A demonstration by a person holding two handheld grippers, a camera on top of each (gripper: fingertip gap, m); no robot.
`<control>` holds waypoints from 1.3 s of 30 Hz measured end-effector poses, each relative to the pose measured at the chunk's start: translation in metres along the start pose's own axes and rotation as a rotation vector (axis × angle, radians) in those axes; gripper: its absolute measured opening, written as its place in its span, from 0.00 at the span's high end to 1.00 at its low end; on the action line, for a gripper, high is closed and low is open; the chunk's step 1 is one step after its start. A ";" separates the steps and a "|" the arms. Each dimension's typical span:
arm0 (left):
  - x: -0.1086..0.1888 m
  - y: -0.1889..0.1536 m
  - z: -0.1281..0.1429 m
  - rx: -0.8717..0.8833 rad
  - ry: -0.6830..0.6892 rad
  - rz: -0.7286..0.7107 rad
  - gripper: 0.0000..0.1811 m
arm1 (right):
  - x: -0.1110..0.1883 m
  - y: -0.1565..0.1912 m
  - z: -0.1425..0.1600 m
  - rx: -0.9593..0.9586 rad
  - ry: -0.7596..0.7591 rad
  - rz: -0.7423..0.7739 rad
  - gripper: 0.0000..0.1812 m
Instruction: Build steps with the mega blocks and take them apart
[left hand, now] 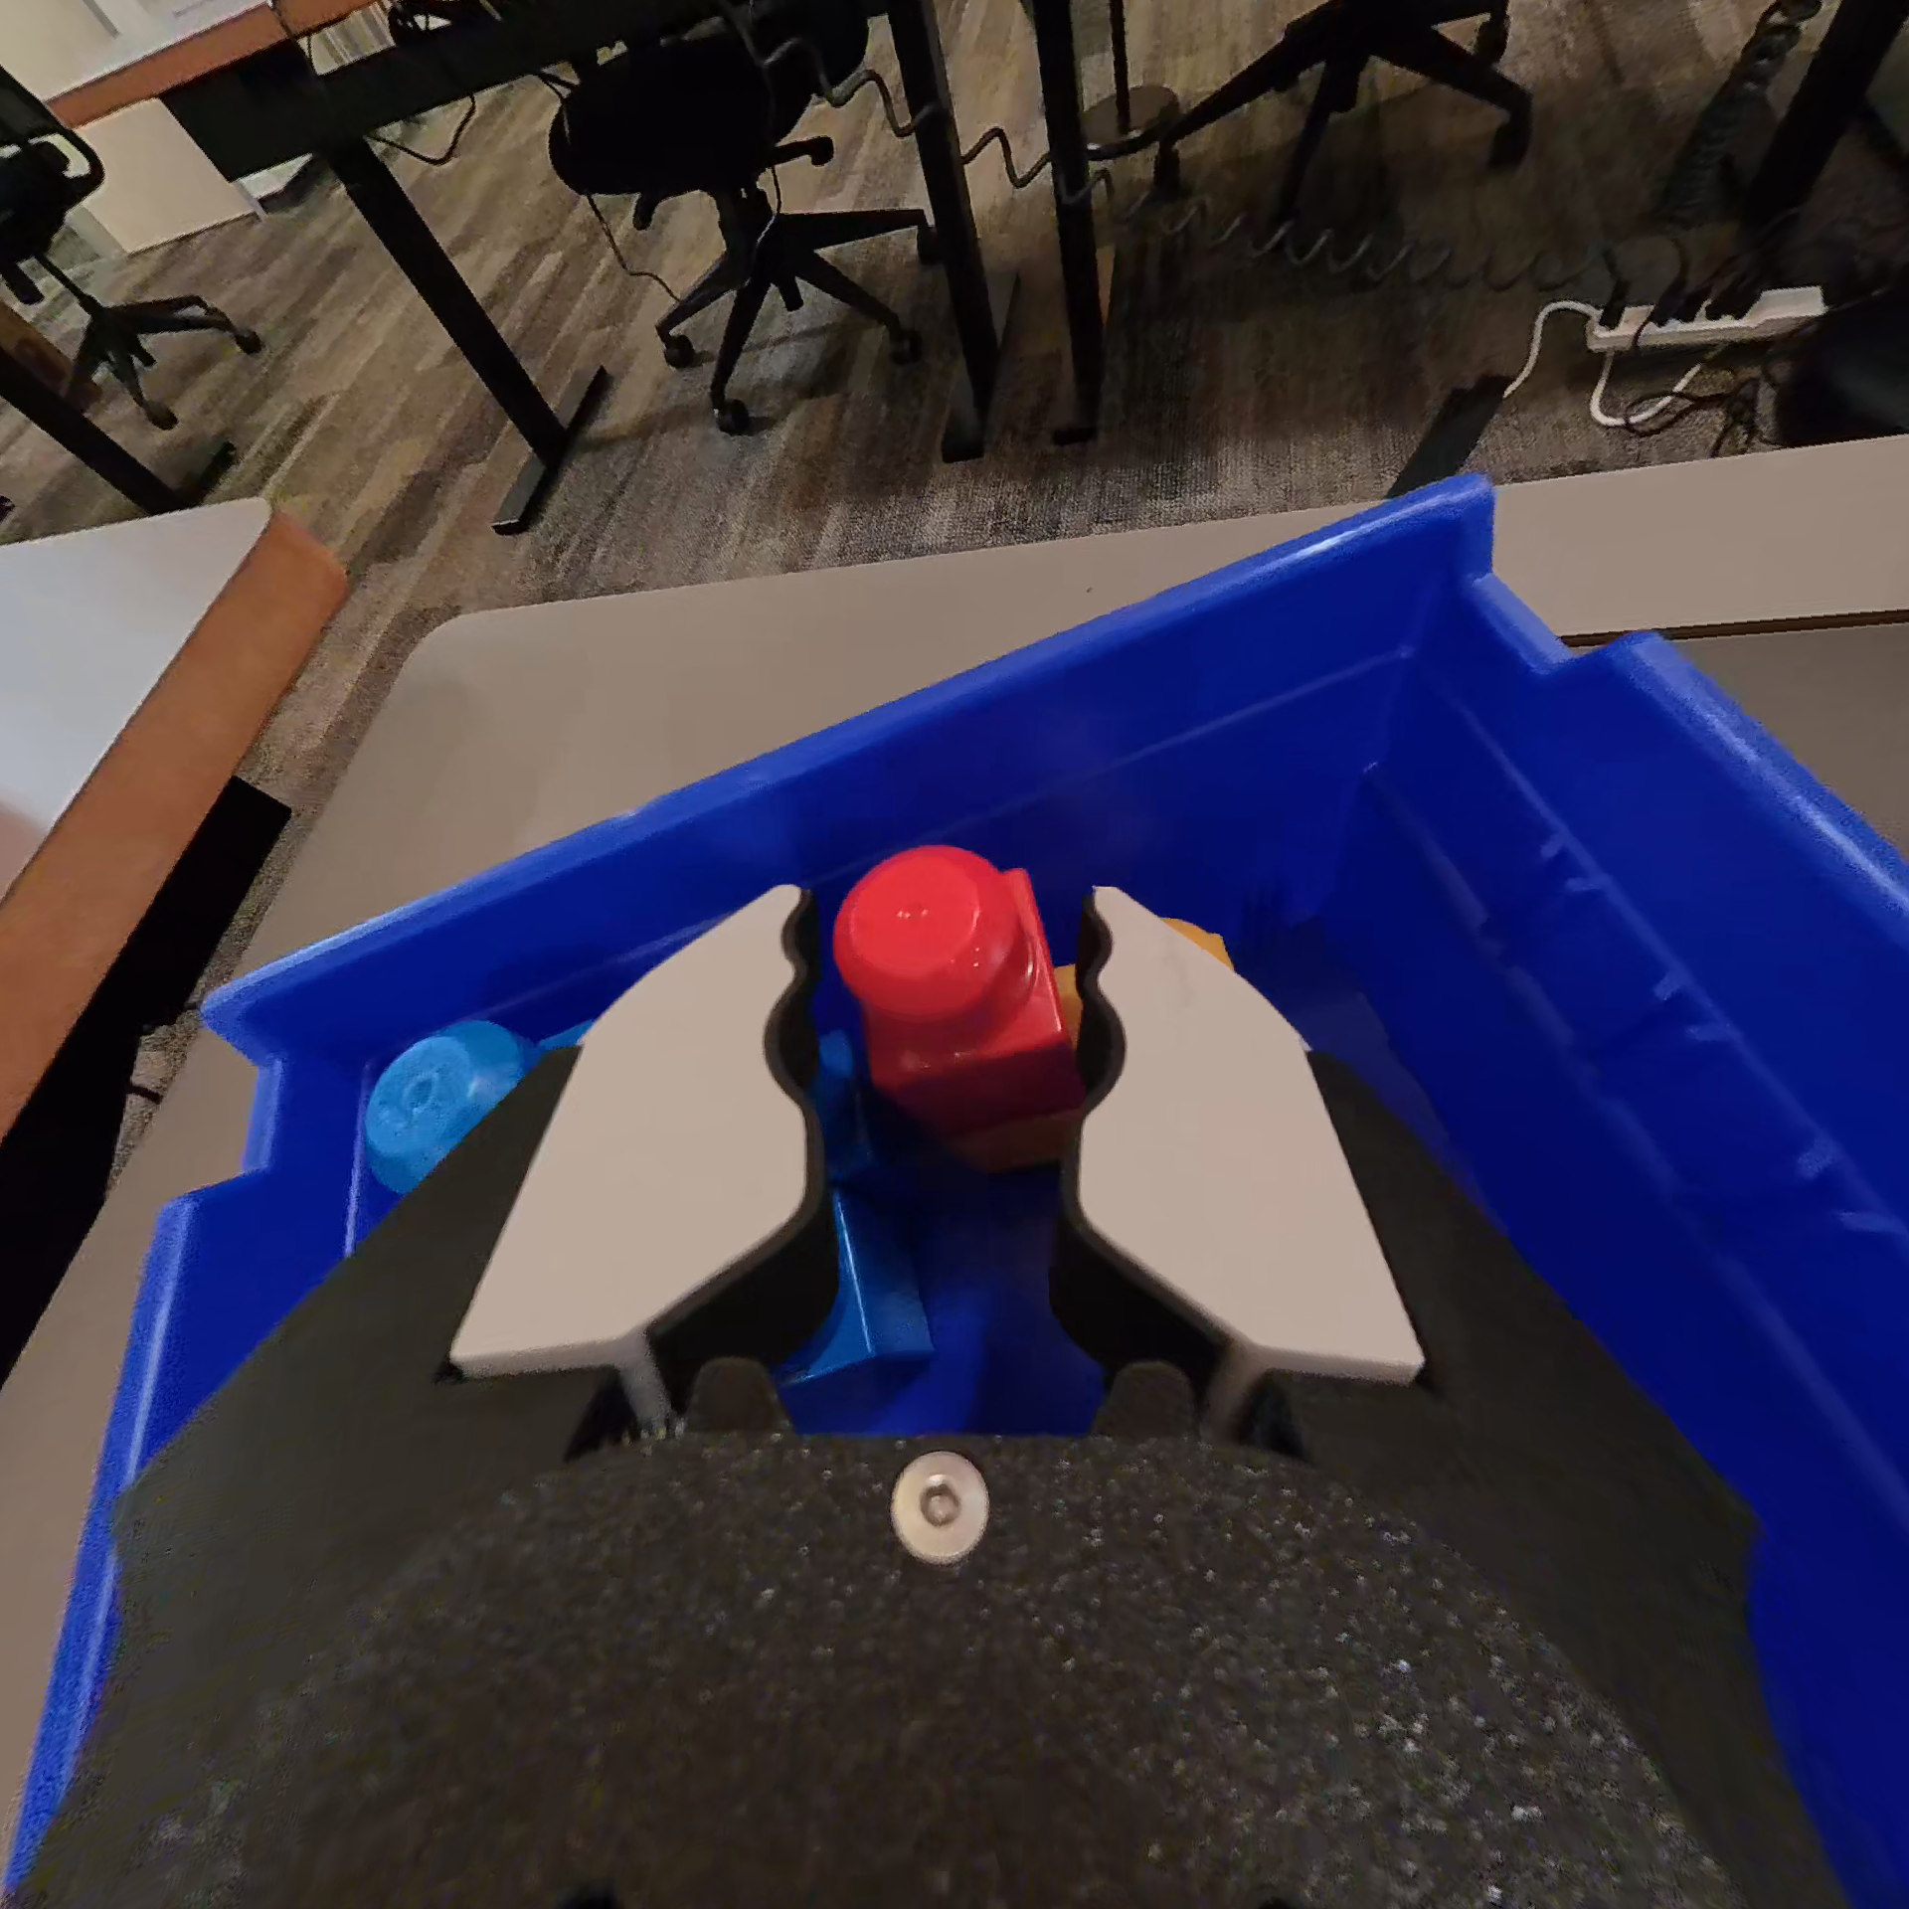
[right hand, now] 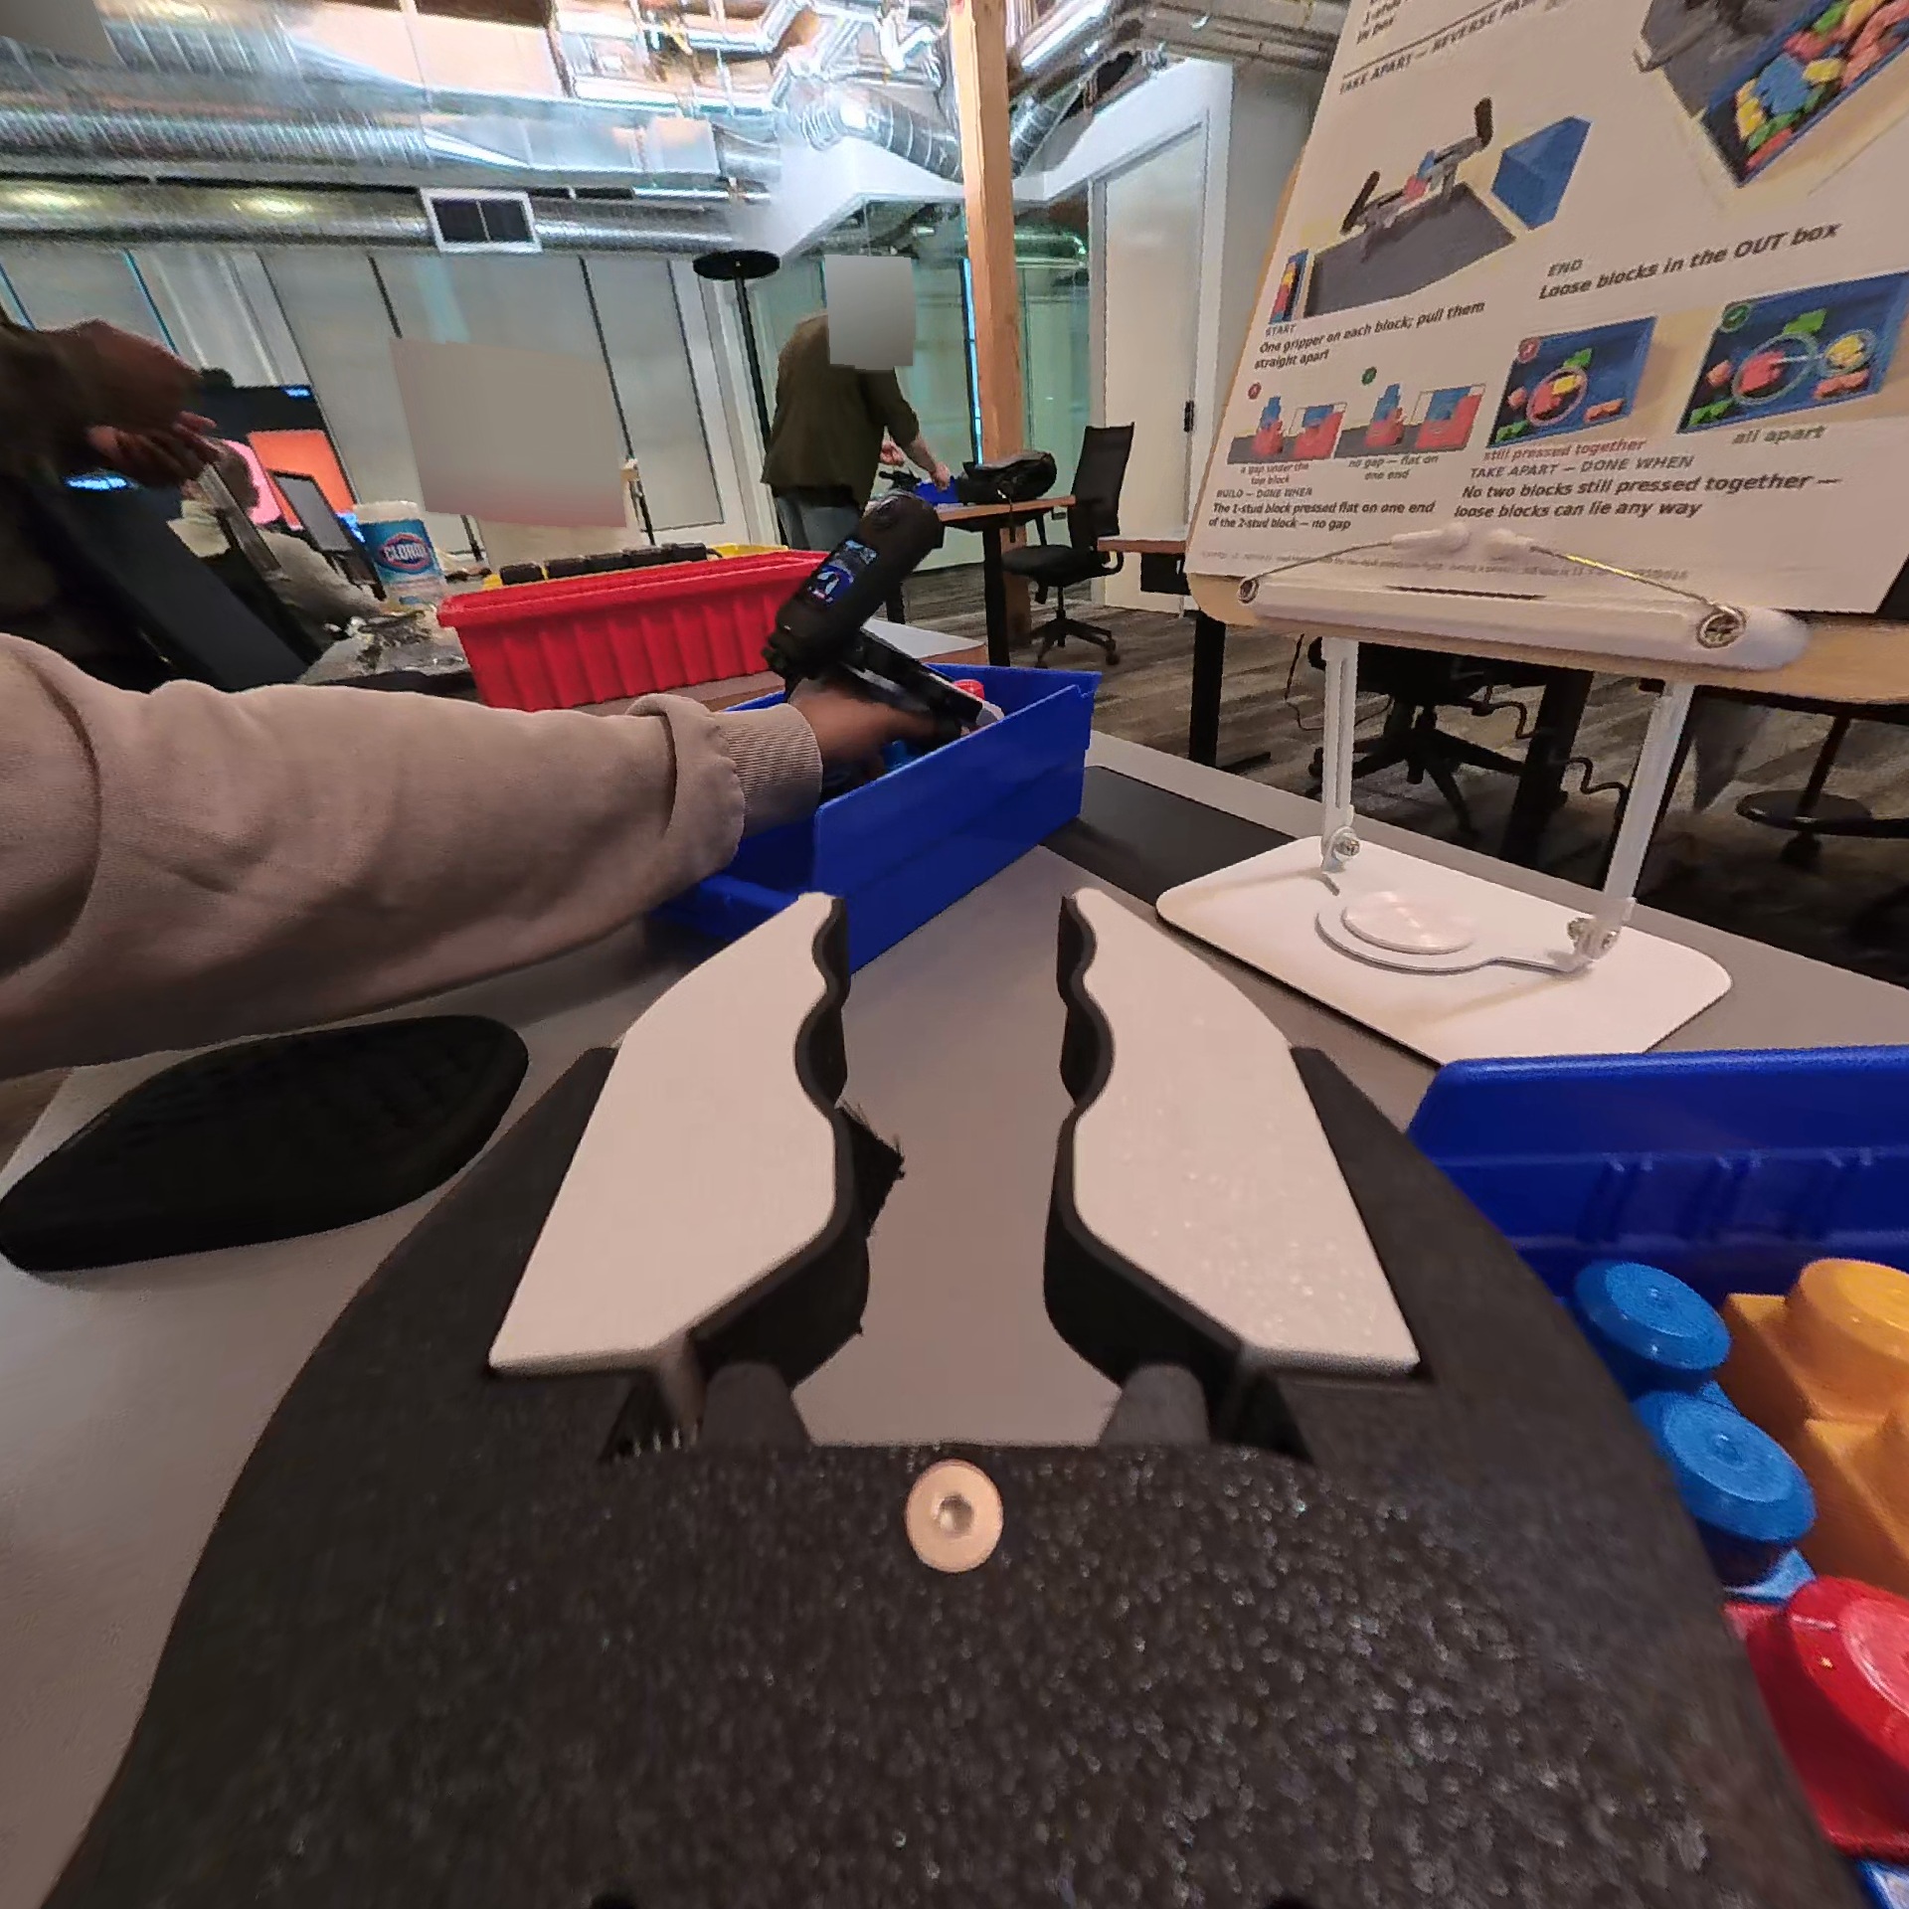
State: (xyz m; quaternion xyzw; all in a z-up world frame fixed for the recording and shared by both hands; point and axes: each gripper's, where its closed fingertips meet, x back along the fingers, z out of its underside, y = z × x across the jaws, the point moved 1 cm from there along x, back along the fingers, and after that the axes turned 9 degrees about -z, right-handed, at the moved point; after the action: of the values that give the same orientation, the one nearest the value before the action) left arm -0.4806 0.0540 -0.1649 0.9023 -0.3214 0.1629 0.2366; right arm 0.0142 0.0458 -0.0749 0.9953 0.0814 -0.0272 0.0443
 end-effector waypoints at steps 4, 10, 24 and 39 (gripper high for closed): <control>-0.003 -0.002 0.001 -0.010 0.027 0.000 0.79 | -0.003 0.001 0.005 -0.009 0.012 -0.009 0.79; 0.000 -0.003 0.003 -0.017 0.055 0.033 0.79 | -0.003 0.002 0.006 -0.003 0.020 -0.011 0.79; 0.109 0.001 -0.037 0.018 -0.196 0.202 0.79 | 0.005 0.027 -0.035 0.067 -0.099 -0.059 0.83; 0.385 -0.183 0.012 -0.126 -0.366 1.009 0.79 | -0.032 0.061 0.000 0.282 0.272 0.010 0.70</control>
State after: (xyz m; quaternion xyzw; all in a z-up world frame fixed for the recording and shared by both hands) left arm -0.0737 -0.0214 -0.0624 0.6336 -0.7600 0.0770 0.1231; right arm -0.0076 -0.0192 -0.0682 0.9865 0.0771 0.0968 -0.1069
